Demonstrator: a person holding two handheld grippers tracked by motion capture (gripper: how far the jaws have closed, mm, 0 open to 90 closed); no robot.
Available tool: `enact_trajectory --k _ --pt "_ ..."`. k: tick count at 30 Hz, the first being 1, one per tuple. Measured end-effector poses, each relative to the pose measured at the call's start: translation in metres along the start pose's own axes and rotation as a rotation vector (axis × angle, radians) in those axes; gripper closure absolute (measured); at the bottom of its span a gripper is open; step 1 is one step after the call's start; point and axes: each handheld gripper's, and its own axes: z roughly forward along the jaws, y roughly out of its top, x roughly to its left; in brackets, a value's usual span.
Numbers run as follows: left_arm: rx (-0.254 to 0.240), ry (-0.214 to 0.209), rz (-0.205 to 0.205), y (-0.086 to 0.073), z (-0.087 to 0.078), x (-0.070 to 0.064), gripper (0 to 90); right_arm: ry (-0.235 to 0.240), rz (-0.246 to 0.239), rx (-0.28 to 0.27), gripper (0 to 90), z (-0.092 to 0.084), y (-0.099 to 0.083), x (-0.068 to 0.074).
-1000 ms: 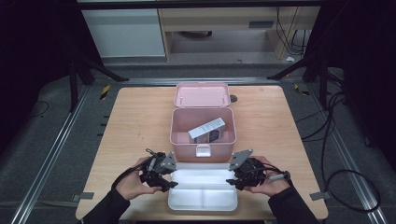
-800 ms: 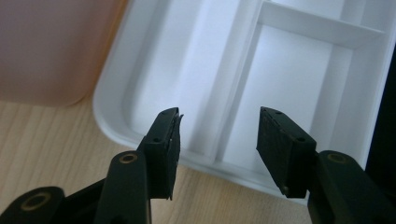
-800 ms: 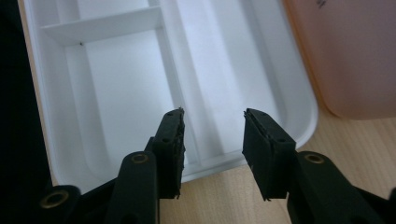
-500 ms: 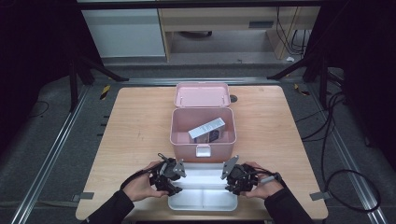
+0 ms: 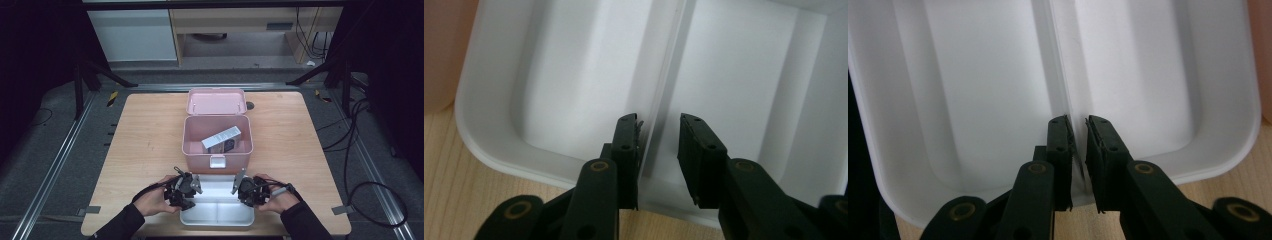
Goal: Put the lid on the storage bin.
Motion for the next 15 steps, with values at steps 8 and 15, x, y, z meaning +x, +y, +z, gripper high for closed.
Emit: enact_trajectory --k 8,15 --pt "0.022 0.010 0.006 0.0004 -0.0008 0.0027 79.7 0.003 -0.001 0.033 83.0 0.0016 0.0046 -0.0015" --pt "0.063 0.016 0.044 0.0050 -0.0005 0.0033 83.6 0.008 -0.003 0.049 83.8 0.0016 0.0070 -0.0022"
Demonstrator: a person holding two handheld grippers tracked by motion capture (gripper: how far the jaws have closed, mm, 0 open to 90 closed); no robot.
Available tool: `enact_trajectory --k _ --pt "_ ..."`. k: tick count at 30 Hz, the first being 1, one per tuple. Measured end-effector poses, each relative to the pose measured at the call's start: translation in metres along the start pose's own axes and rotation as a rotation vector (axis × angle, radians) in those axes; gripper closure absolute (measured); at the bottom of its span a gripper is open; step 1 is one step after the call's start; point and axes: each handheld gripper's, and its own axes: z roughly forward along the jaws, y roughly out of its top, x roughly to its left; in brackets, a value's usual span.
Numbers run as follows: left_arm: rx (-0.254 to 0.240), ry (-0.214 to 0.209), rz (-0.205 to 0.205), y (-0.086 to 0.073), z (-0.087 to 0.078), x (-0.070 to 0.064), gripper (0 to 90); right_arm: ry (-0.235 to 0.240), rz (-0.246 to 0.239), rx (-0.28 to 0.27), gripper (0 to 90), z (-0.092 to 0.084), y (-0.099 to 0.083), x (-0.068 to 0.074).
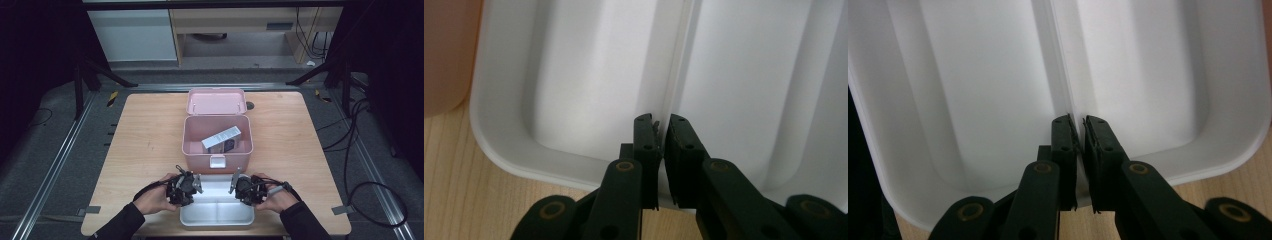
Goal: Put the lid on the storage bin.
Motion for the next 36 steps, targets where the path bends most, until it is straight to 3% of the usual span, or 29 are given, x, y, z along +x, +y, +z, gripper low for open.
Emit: enact_trajectory --k 6,14,17,18,19,20,22,27,33,36 --pt "-0.004 -0.020 0.016 0.001 -0.007 -0.001 85.4 0.029 0.011 -0.014 84.7 -0.008 -0.001 0.000" --pt "-0.003 -0.034 0.028 0.003 -0.030 -0.017 86.1 0.052 -0.001 -0.024 84.8 -0.032 0.000 0.011" --pt "-0.025 -0.030 0.025 0.003 -0.054 -0.024 86.1 0.061 -0.007 -0.046 85.1 -0.047 0.000 0.015" --pt "-0.025 -0.030 0.025 0.003 -0.054 -0.024 86.0 0.061 -0.007 -0.046 85.1 -0.047 0.000 0.015" --pt "-0.033 -0.022 0.025 0.004 -0.068 -0.026 85.9 0.067 -0.012 -0.073 85.4 -0.060 0.000 0.017" --pt "-0.033 -0.022 0.025 0.004 -0.068 -0.026 85.9 0.067 -0.012 -0.073 85.4 -0.060 0.000 0.017" --pt "-0.047 -0.003 0.035 0.009 -0.091 -0.027 86.2 0.064 -0.021 -0.106 85.4 -0.079 0.001 0.016" --pt "-0.070 0.034 0.063 0.018 -0.120 -0.019 86.9 0.019 -0.023 -0.137 85.0 -0.109 0.004 0.006" --pt "-0.096 0.069 0.087 0.030 -0.149 0.009 87.0 -0.012 -0.012 -0.159 84.7 -0.136 0.009 -0.020" --pt "-0.106 0.080 0.085 0.034 -0.156 0.020 86.9 -0.032 -0.012 -0.161 84.7 -0.144 0.013 -0.032"
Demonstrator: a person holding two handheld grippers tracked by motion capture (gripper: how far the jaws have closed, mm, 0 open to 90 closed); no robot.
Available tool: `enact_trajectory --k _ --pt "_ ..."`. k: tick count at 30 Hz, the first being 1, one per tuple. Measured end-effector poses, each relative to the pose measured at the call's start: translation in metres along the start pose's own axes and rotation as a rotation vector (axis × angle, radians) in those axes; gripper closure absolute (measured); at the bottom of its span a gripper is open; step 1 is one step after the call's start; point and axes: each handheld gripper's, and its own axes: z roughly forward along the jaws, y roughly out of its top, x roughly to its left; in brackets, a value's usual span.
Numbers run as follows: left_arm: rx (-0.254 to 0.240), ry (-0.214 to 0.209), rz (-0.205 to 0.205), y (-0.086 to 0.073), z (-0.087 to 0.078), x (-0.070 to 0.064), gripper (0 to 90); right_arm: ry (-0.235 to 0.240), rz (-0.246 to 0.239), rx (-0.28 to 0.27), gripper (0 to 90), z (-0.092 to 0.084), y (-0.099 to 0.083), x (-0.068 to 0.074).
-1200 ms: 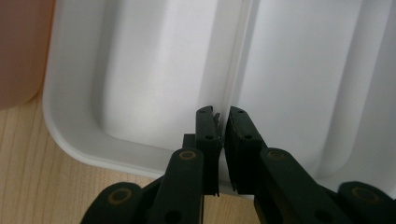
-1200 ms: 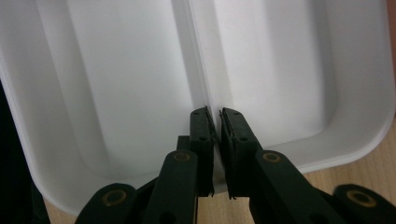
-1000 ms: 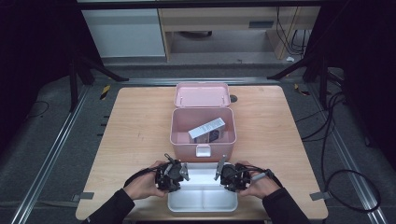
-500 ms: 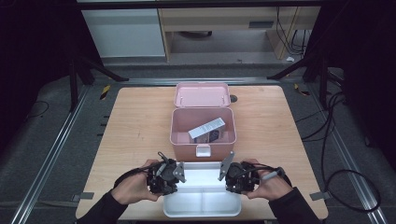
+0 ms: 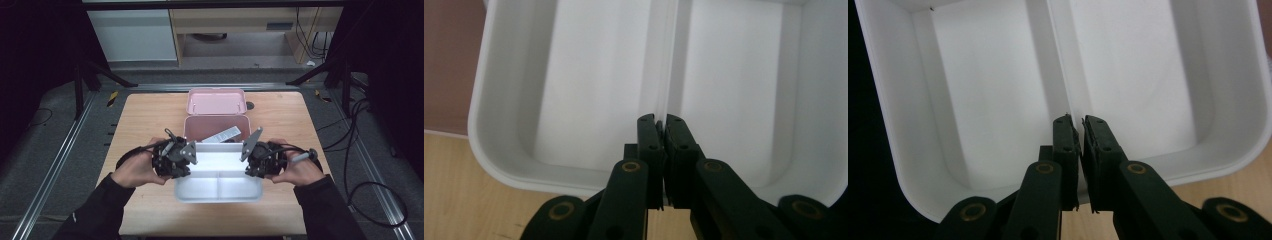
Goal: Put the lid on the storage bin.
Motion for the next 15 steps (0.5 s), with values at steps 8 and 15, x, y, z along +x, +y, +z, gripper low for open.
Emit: enact_trajectory --k 8,15 --pt "0.003 0.010 -0.010 0.006 -0.003 0.047 86.2 -0.046 -0.018 0.001 85.3 -0.004 0.012 -0.038" --pt "-0.016 0.000 -0.025 0.005 0.007 0.085 85.6 -0.062 -0.021 -0.006 85.7 0.002 0.016 -0.071"
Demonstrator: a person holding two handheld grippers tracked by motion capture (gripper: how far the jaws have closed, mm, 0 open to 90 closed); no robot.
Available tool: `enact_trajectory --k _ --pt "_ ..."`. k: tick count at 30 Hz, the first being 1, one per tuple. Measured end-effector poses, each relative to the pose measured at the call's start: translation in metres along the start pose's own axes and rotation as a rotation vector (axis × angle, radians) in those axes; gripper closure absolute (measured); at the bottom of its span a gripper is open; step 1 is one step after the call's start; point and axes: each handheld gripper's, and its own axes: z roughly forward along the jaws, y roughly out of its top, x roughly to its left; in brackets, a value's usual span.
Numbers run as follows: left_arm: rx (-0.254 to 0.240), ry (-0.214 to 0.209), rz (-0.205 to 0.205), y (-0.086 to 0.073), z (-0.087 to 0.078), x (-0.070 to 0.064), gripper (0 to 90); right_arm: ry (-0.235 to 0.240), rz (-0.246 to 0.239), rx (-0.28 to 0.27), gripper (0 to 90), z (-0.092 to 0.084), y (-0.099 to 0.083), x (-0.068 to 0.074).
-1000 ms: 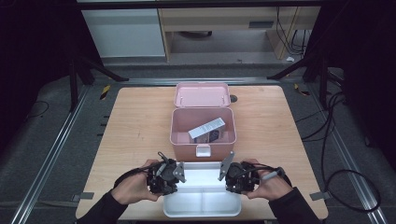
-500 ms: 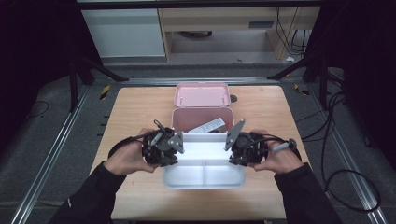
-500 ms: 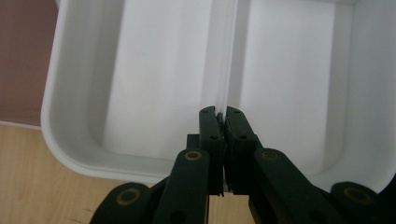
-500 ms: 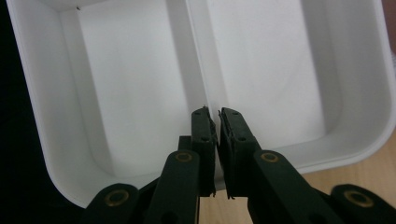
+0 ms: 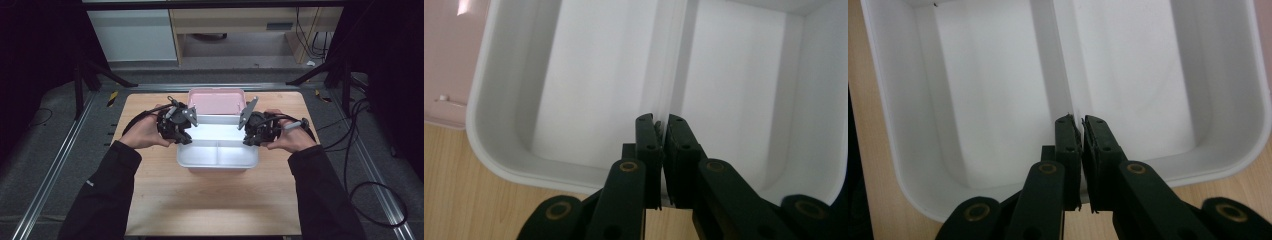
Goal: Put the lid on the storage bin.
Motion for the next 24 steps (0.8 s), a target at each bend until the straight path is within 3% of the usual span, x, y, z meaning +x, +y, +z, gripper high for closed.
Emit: enact_trajectory --k 6,12,24 --pt "0.008 0.017 -0.007 0.003 0.006 0.019 85.3 -0.024 0.004 -0.007 85.3 0.005 0.001 -0.019" --pt "-0.027 0.019 -0.032 0.004 0.013 0.040 84.4 -0.041 0.023 -0.031 85.1 0.010 -0.001 -0.037" --pt "-0.011 -0.019 -0.047 0.001 0.040 0.054 84.8 -0.018 0.060 0.010 83.9 0.032 -0.004 -0.053"
